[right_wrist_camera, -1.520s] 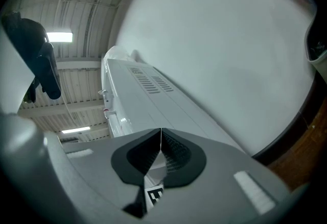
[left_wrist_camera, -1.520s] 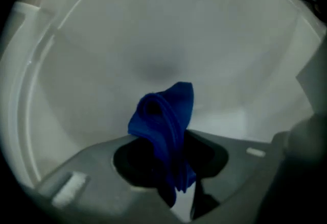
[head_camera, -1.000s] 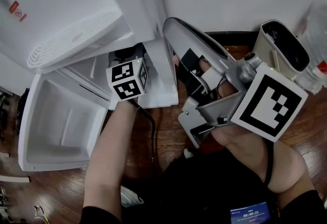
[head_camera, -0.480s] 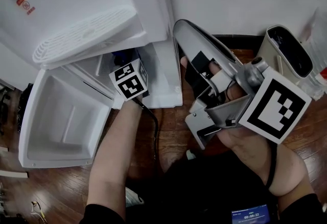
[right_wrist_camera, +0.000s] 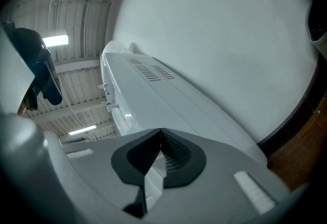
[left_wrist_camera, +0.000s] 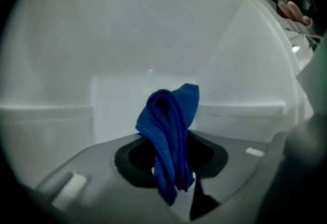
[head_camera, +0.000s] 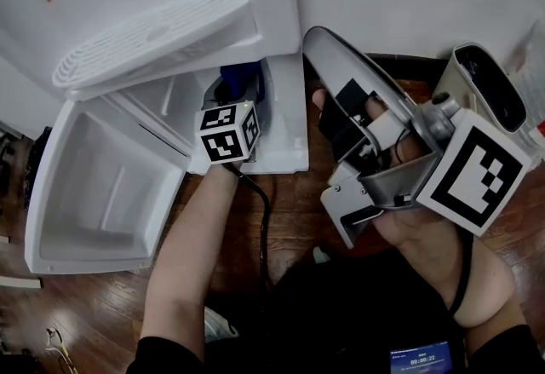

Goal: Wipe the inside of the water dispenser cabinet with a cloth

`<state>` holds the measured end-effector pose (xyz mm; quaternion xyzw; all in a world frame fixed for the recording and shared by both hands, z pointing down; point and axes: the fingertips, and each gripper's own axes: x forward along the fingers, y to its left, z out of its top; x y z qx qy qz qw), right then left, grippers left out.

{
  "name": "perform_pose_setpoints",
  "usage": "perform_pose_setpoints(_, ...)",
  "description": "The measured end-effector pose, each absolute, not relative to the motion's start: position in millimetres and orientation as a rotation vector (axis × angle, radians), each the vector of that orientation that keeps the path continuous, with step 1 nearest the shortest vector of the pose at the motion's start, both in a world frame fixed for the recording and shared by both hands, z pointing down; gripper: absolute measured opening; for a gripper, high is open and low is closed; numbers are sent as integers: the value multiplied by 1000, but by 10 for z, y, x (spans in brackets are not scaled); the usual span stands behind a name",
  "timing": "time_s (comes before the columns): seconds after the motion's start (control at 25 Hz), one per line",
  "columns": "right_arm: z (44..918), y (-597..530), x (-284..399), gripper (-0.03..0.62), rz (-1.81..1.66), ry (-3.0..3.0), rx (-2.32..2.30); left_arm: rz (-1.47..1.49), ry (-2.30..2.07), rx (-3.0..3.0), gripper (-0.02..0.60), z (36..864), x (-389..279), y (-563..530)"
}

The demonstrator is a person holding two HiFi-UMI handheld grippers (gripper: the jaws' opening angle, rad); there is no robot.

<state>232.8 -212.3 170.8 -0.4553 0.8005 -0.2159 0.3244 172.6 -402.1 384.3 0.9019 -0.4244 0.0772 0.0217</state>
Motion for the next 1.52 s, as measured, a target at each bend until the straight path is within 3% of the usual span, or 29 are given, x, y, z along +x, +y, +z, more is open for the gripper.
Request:
perform_pose_setpoints(0.24, 1712, -2123, 2326, 6, -568, 2106, -1190, 466, -1820, 2766, 144, 3850, 1113, -4349)
perform_pose_setpoints(0.48, 1745, -2134, 2336, 6, -600, 2094, -1205, 415, -1988, 2513, 143, 3946, 801, -4459)
perform_pose_setpoints(1.0, 1702, -2124, 2337, 5, -590, 2087, -1189, 232, -998, 2802, 141, 4133, 2114, -3750)
perform_pose_setpoints(1.52, 1693, -2124, 2324, 5, -602, 2078, -1149, 190, -413, 2946, 133, 4040, 1727, -2679)
